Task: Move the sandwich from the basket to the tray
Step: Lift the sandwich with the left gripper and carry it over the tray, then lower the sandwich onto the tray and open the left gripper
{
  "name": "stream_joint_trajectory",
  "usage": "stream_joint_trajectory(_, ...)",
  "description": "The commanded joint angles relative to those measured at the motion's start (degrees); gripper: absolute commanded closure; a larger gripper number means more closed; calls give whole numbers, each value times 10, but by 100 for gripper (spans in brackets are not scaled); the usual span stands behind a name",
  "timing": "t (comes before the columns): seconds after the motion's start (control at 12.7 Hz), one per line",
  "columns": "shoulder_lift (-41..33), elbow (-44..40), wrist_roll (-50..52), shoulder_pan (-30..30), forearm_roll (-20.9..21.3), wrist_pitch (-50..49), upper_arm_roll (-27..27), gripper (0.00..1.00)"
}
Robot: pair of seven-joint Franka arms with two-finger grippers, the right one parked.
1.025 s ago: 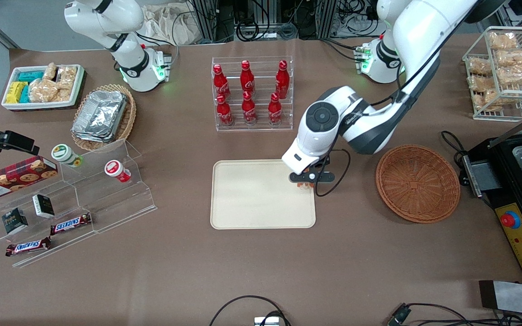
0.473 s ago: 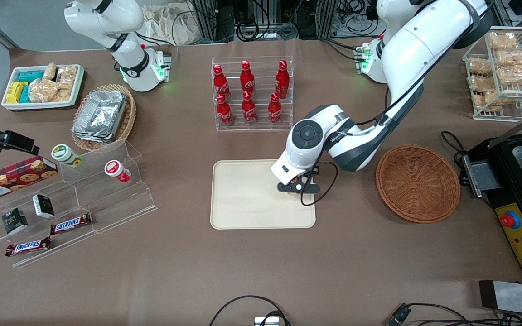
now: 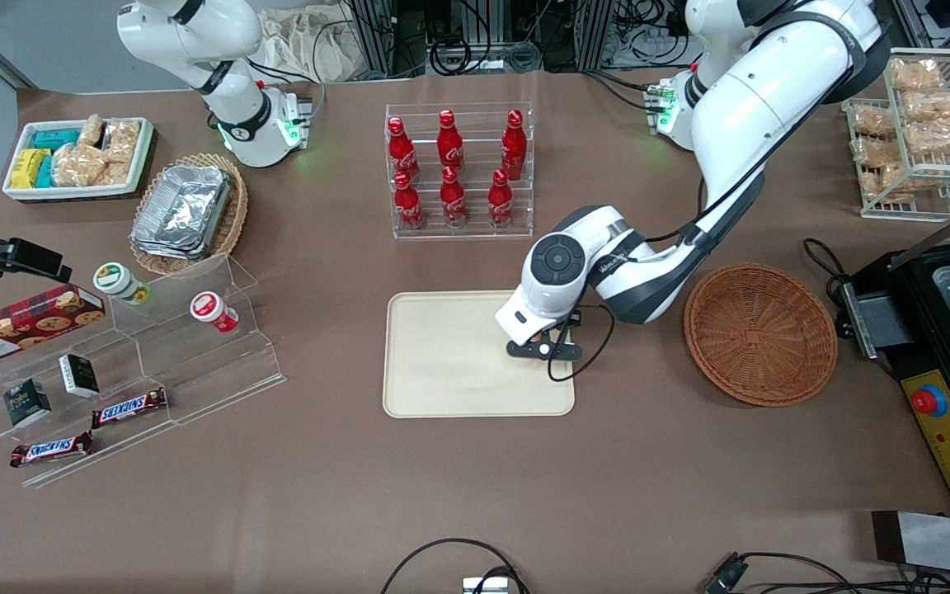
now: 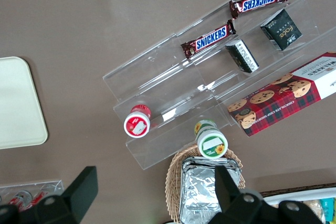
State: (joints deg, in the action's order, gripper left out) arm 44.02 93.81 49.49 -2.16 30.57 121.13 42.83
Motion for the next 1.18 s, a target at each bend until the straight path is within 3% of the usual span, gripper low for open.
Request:
stream_joint_trajectory(0.0, 19, -27, 3, -10, 13, -3, -2, 79)
stream_joint_trajectory(0.55, 32, -43, 11, -56, 12, -3, -43, 79)
stream_joint_trajectory(0.63, 31, -43, 11, -56, 12, -3, -43, 74)
stream_joint_trajectory(0.87, 28, -43, 11, -53, 5, -3, -43, 32)
stream_joint_trajectory(0.95, 27, -43, 12, -51, 4, -3, -43, 12)
stream_joint_trajectory(1.02, 25, -44, 18, -51, 4, -3, -43, 0)
stream_joint_trajectory(1.1, 26, -53, 31, -51, 5, -3, -43, 0)
